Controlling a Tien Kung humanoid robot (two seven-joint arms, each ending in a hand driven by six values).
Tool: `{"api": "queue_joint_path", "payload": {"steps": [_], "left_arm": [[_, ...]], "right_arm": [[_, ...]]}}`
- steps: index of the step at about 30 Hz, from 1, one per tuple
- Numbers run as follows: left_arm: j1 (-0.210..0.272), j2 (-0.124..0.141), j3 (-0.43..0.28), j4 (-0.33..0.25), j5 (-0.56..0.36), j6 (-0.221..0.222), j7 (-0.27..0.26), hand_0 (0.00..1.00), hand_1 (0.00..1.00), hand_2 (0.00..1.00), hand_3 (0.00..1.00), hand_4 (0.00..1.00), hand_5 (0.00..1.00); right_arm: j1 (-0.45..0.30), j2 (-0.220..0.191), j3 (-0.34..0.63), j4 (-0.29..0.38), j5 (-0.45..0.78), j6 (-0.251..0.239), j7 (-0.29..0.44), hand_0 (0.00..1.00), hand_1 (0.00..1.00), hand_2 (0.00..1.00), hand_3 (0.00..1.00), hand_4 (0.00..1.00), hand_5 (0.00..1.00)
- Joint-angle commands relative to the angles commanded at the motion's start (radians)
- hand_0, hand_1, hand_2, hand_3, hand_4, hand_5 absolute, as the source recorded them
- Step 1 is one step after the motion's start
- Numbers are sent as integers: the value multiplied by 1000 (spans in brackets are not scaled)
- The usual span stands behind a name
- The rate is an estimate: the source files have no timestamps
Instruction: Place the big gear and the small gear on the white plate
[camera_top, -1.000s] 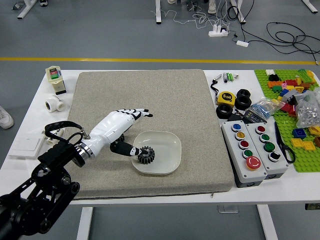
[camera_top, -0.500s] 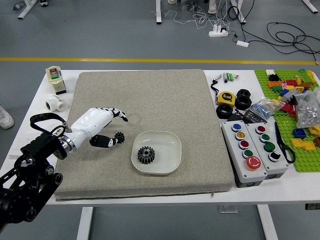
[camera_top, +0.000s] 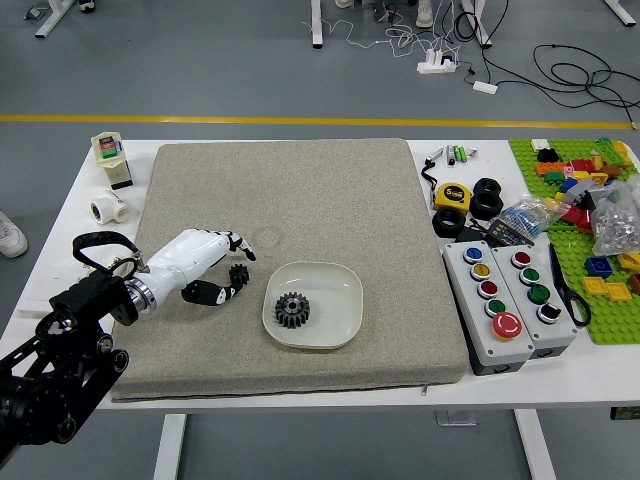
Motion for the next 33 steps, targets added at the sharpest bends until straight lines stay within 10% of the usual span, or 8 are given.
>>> {"api": "queue_joint_path", "payload": {"steps": [20, 21, 33], "left_arm": [[-27, -1, 17, 69, 0, -7, 25, 526, 660, 709, 648, 630, 64], [-27, -2, 16, 69, 0, 1, 26, 389, 506, 549, 614, 388, 2], [-20, -4, 14, 69, 0, 14, 30, 317, 448, 496, 588, 275, 2]], "right_arm": [[3, -2, -5, 0, 6, 0, 2, 613, 609, 695, 572, 769, 737], [3, -2, -5, 0, 7, 0, 3, 613, 608, 695, 572, 769, 737], [4, -2, -5, 0, 7, 0, 3, 613, 608, 695, 572, 769, 736]]}}
